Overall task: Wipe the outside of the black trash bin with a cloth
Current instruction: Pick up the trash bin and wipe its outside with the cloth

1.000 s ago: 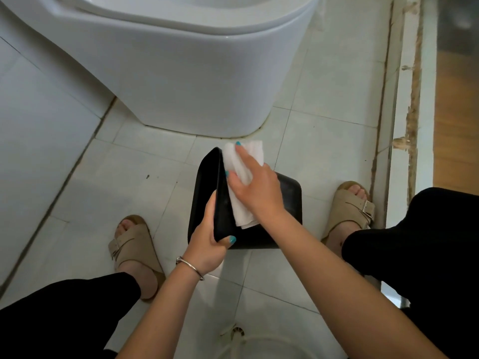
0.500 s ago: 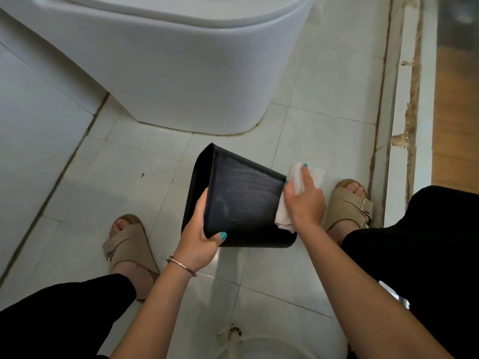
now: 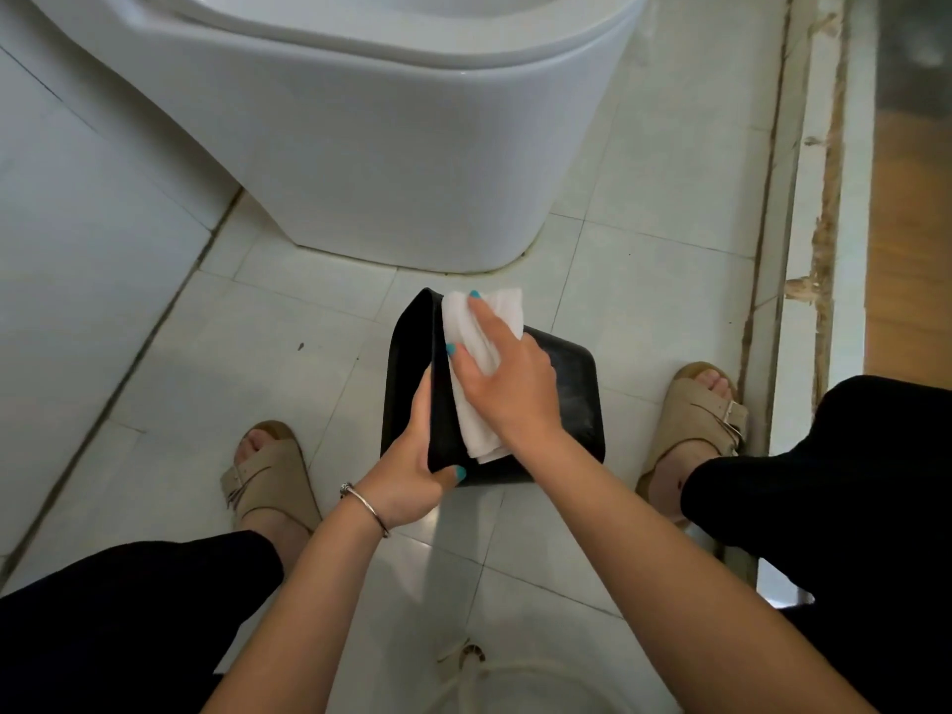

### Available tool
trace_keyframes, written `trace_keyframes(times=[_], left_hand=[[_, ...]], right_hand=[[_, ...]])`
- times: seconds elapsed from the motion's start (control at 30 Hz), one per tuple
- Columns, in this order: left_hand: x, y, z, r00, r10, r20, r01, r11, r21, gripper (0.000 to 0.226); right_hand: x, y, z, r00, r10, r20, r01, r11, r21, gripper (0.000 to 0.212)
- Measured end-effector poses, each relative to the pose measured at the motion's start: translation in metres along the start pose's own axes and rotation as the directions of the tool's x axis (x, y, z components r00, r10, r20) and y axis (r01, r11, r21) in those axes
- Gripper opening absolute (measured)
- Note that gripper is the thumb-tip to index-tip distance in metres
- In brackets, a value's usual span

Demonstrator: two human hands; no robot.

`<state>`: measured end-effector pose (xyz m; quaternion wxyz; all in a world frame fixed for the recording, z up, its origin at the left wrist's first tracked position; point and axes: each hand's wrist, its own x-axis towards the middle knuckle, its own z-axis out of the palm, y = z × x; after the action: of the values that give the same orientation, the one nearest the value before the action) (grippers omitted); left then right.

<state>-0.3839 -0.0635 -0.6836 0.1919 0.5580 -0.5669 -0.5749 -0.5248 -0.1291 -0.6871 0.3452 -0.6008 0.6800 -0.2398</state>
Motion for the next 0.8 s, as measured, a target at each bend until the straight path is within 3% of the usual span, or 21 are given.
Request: trace_keyframes(times=[0.27,0.4,0.53,0.8], left_hand=[[-0.012,-0.018,0.015,0.960,0.024,-0.278,-0.019,1.000,0.022,0.085],[-0.014,-0.017,0.011,0.973,0.025,-0.228,-0.027,1.000,-0.005,0.088],[-0.016,-0.018,0.020,0.980,0.054,-0.192,-0.030,0.992,0.126,0.104],[-0.011,-0.019,0.029,0.969,0.031,-0.244,-0.012,0.997,0.082,0.106]], right_hand=[[-0.005,0.006,0.003,0.988,0.122,-0.096,-0.102,0.976,0.191,0.059],[-0.004,0.006,-0.002,0.978,0.172,-0.117,-0.131,0.947,0.292,0.057],[-0.005,0.009,-0.008,0.969,0.225,-0.098,-0.175,0.913,0.369,0.057],[-0.009,-0.003,-0.001,0.980,0.177,-0.089,-0.168,0.981,0.099,0.058]])
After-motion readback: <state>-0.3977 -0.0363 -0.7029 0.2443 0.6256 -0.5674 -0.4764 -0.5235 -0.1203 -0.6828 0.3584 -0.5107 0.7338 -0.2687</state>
